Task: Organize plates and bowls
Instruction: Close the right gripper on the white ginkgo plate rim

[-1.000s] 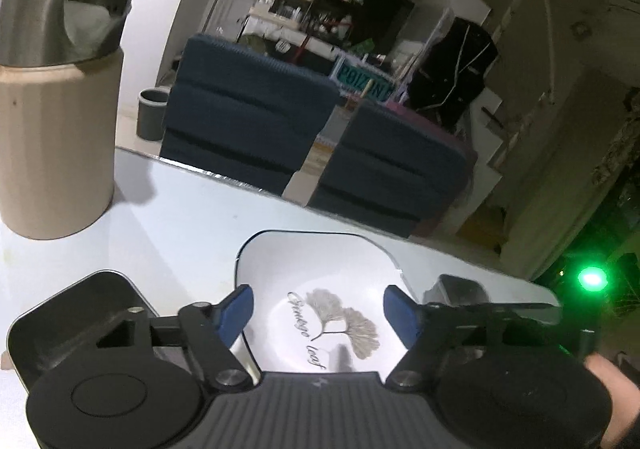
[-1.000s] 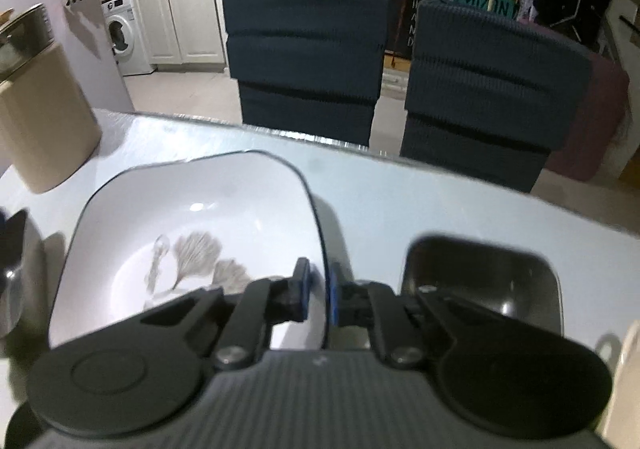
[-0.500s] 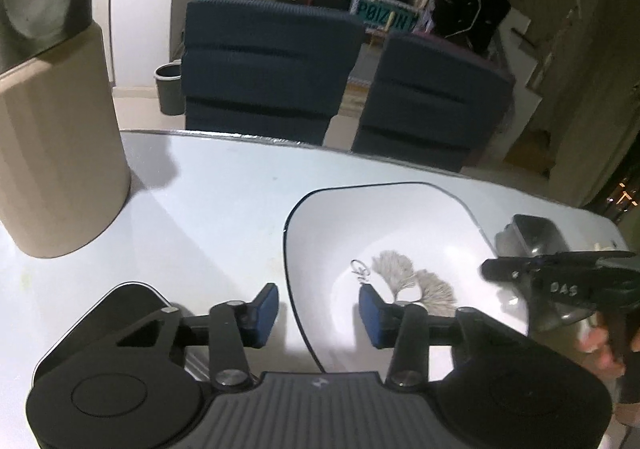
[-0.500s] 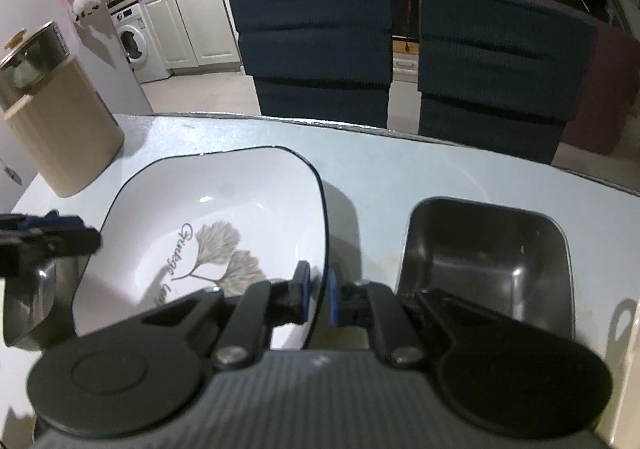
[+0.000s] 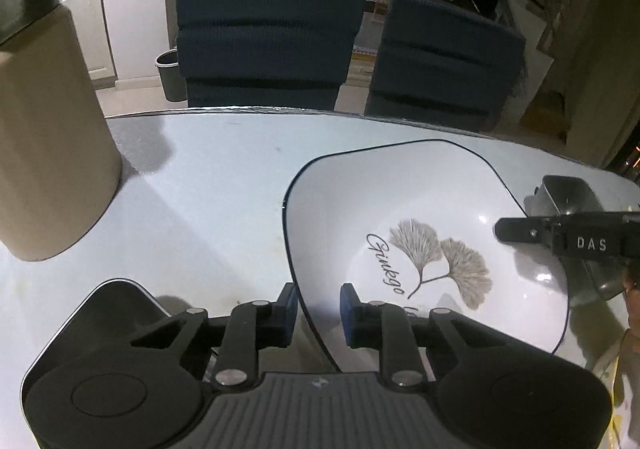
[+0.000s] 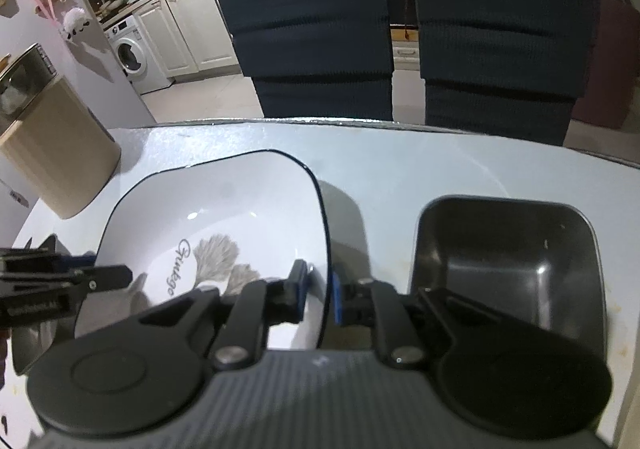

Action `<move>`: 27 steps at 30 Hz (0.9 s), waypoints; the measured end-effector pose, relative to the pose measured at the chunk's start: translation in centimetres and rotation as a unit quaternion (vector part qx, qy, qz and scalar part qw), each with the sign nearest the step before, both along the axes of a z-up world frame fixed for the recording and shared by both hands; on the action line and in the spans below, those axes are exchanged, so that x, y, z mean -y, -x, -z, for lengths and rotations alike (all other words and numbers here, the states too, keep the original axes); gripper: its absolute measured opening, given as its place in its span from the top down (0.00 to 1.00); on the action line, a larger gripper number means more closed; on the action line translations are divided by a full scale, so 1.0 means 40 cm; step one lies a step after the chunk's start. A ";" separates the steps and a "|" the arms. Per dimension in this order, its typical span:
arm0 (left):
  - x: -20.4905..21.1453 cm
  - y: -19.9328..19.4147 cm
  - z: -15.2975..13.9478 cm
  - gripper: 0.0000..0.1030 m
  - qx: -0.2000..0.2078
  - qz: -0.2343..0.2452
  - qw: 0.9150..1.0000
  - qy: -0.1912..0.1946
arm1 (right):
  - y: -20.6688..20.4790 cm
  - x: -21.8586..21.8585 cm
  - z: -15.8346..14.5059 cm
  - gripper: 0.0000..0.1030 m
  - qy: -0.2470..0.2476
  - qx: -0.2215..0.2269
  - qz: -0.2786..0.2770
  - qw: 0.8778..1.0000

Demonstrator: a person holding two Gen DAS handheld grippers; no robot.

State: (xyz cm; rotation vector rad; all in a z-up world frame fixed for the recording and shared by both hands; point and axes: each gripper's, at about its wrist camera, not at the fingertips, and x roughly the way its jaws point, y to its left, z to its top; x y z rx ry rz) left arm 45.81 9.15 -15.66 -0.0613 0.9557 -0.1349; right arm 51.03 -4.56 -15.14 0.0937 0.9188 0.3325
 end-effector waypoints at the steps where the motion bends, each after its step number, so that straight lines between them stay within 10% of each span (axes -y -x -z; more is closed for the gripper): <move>1: 0.002 -0.001 -0.001 0.76 -0.001 0.002 1.000 -0.002 | -0.001 0.000 0.001 0.85 -0.001 -0.001 0.001 1.000; 27: -0.025 0.096 -0.132 0.88 0.098 -0.033 0.991 0.083 | 0.110 0.046 -0.109 0.89 -0.049 0.049 0.023 0.997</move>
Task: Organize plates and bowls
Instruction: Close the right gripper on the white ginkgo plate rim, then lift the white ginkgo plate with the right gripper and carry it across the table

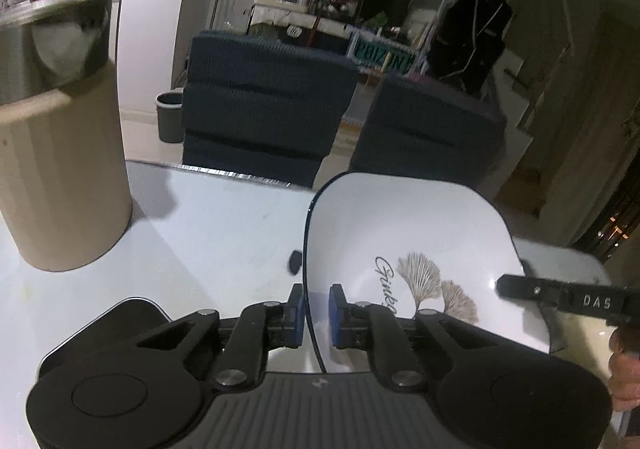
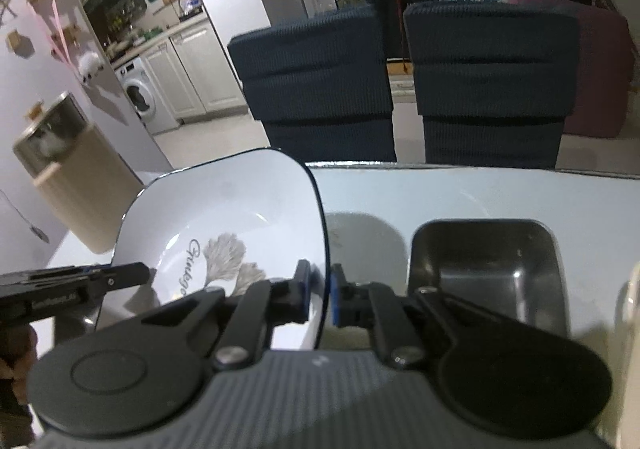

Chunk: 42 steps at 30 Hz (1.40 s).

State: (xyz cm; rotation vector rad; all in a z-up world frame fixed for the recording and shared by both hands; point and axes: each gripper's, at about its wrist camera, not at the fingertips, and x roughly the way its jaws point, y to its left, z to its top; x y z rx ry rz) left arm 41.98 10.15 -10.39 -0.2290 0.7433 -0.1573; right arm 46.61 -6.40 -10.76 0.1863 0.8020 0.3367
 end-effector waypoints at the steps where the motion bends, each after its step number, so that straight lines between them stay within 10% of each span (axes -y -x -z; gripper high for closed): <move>1: 0.003 0.013 -0.016 0.88 0.005 0.001 1.000 0.002 | 0.012 0.007 -0.009 0.89 -0.005 0.002 0.002 1.000; 22: 0.071 0.461 -0.255 0.89 0.025 0.024 0.999 0.022 | 0.468 0.132 -0.233 0.91 -0.064 0.038 0.029 0.997; 42: 0.038 0.640 -0.046 0.90 -0.086 0.036 0.995 0.046 | 0.675 0.102 -0.034 0.90 -0.055 -0.110 0.052 0.991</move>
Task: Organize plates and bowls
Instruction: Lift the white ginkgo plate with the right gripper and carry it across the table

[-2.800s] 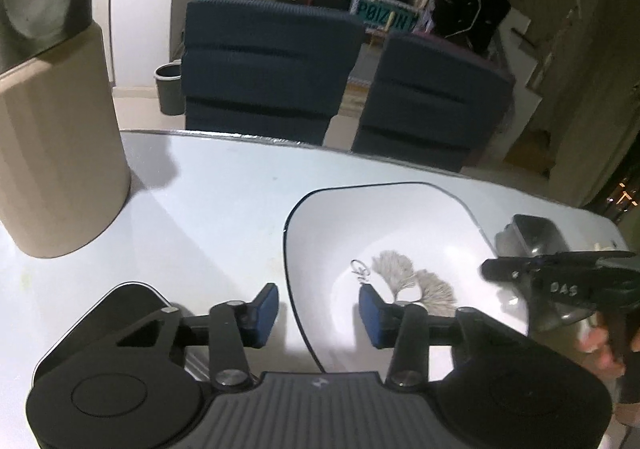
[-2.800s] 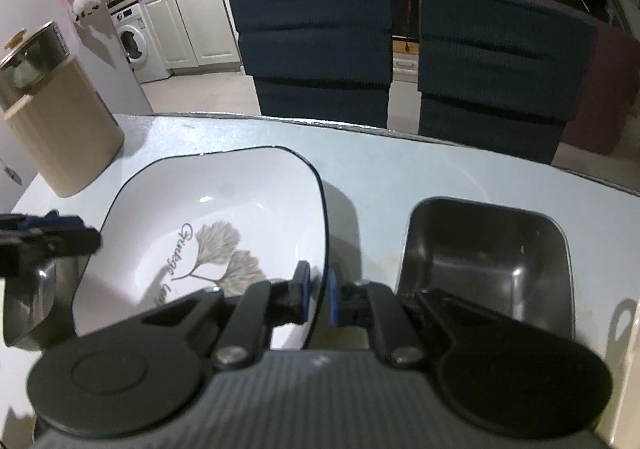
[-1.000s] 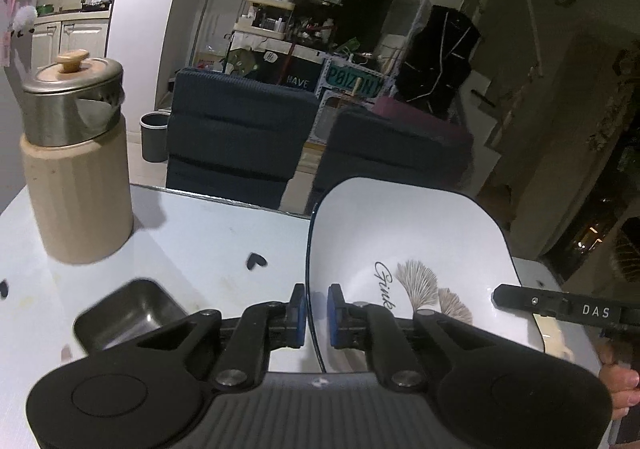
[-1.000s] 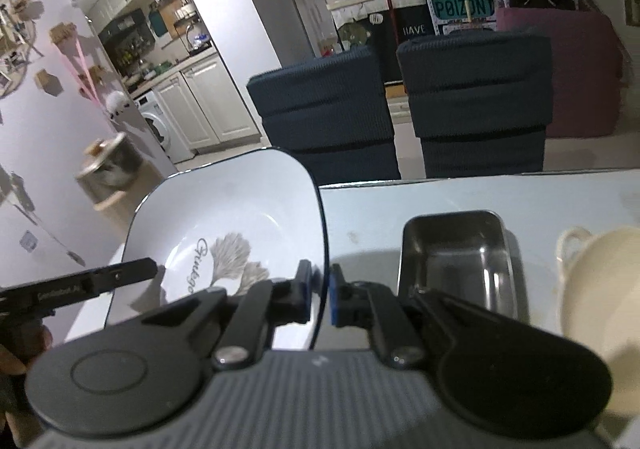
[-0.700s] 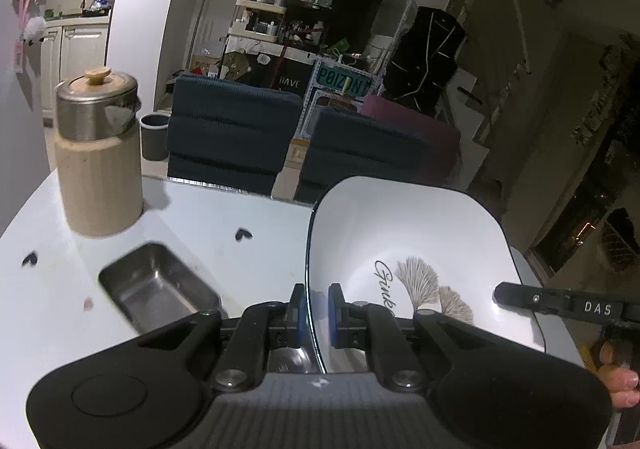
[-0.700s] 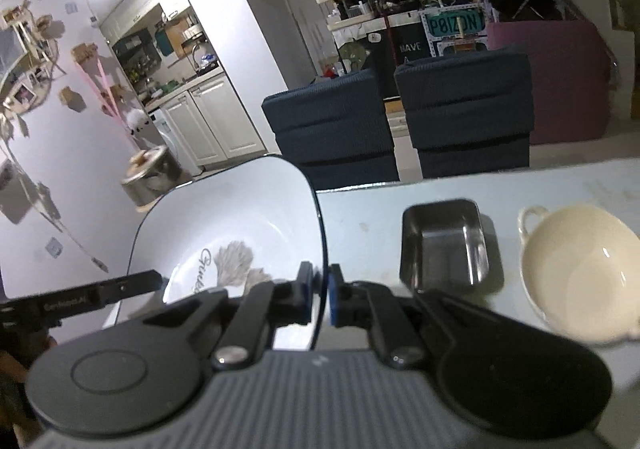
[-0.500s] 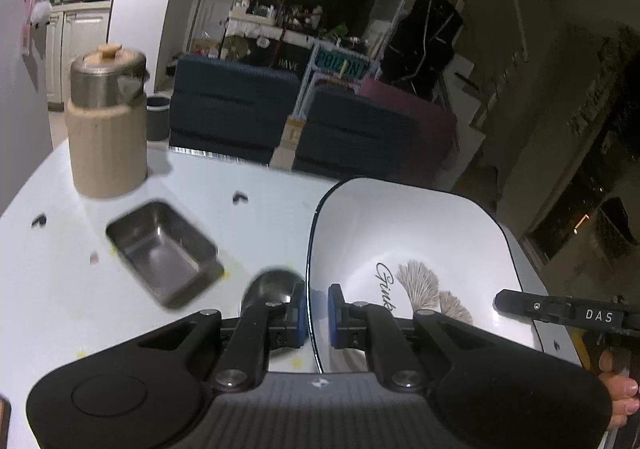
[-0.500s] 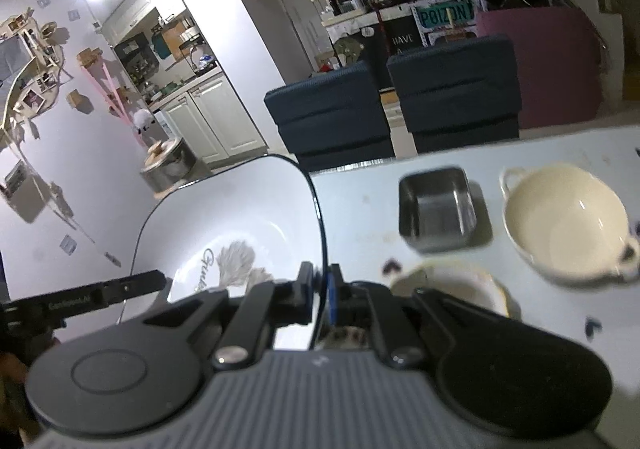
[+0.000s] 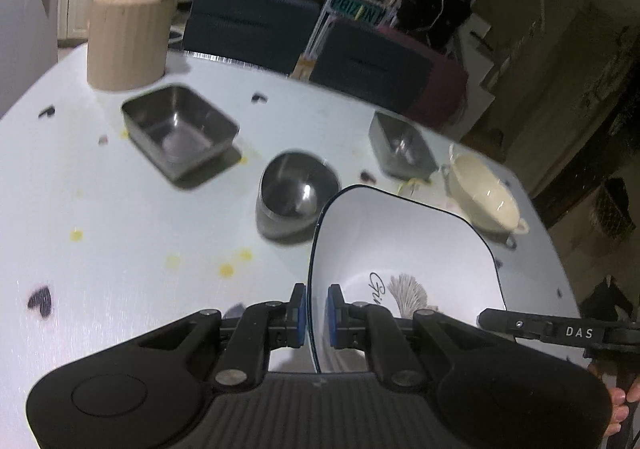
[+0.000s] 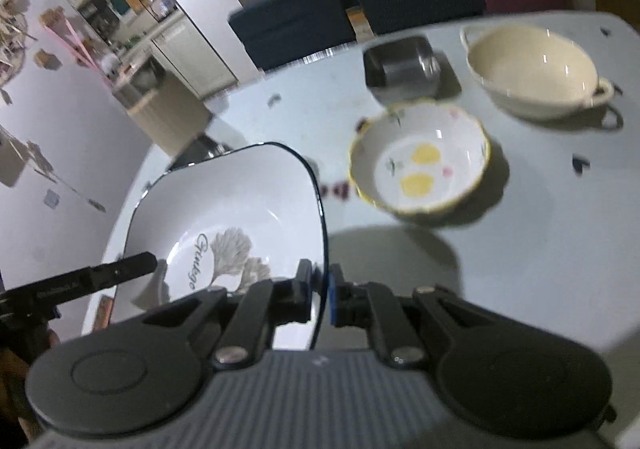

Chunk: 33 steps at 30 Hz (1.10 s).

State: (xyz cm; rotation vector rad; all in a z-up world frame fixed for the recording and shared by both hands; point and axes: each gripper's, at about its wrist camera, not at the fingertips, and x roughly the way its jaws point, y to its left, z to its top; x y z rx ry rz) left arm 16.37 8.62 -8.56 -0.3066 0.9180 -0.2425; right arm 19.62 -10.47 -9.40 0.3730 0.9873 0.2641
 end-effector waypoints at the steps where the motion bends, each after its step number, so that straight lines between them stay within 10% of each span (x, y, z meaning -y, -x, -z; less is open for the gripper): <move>1: -0.002 0.000 0.012 0.90 -0.007 0.002 1.000 -0.002 | -0.001 -0.012 0.012 0.90 0.003 -0.010 0.000 1.000; 14: -0.020 -0.012 0.159 0.89 -0.083 -0.007 0.997 -0.005 | 0.013 -0.055 0.129 0.89 0.044 -0.077 -0.008 0.996; 33: -0.021 -0.093 0.209 0.81 -0.064 -0.018 0.997 -0.036 | -0.065 -0.111 0.144 0.90 0.073 -0.066 0.015 0.995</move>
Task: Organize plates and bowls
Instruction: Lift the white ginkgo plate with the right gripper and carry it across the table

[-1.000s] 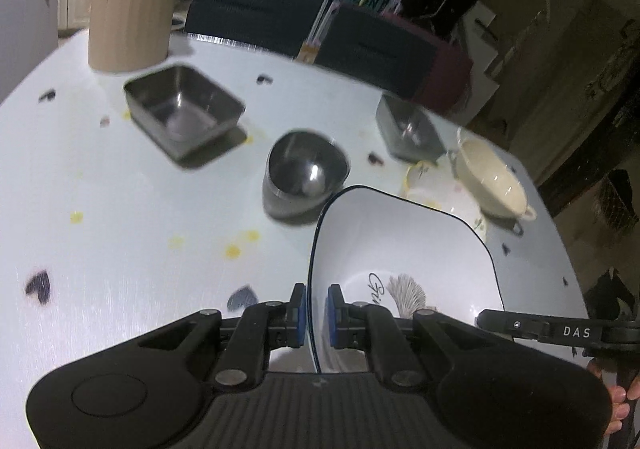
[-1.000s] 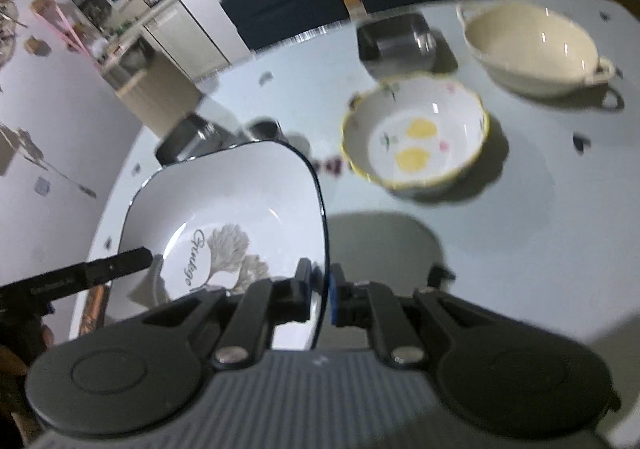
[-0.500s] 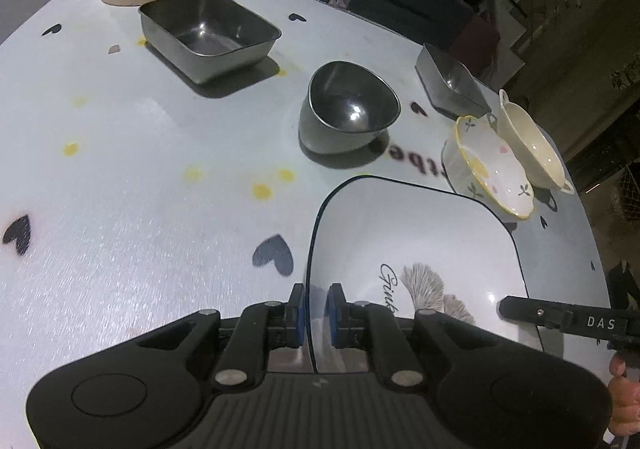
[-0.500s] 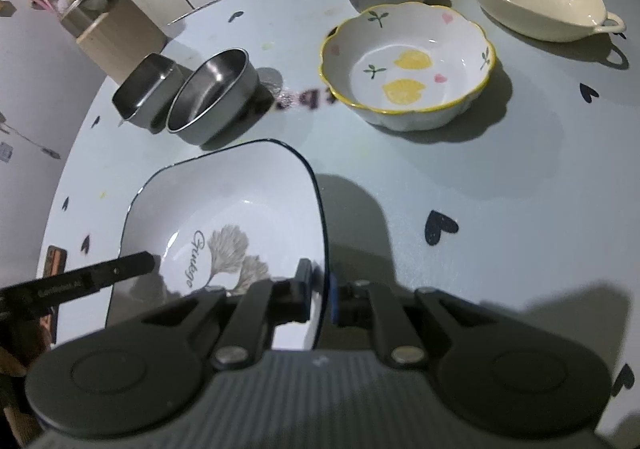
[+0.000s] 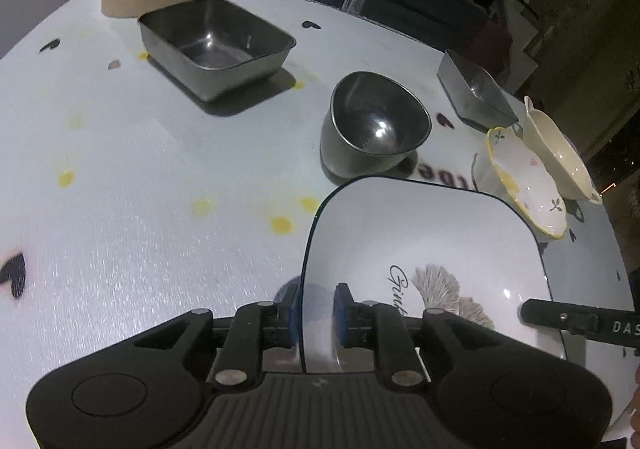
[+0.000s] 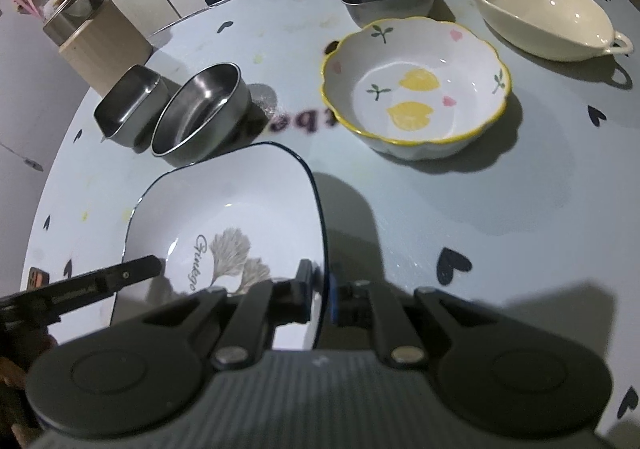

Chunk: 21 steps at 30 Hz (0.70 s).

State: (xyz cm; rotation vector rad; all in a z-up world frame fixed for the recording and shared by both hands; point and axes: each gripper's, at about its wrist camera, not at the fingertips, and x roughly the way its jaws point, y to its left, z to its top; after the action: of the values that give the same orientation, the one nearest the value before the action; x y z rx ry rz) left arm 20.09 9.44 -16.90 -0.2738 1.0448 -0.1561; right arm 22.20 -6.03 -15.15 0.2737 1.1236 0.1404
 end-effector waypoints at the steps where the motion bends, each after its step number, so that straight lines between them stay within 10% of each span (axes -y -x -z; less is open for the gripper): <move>1: 0.000 -0.002 0.000 0.80 0.001 0.000 1.000 -0.001 | -0.002 -0.003 -0.001 0.90 0.001 0.001 -0.001 1.000; 21: 0.017 -0.007 -0.009 0.80 -0.007 0.035 0.999 -0.030 | -0.012 -0.014 0.017 0.88 0.034 -0.015 -0.031 0.999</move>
State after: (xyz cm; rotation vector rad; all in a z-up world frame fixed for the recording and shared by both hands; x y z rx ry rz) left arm 20.36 8.75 -16.55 -0.1842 1.0723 -0.1861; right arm 22.68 -5.47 -15.82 0.1810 1.1639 0.1533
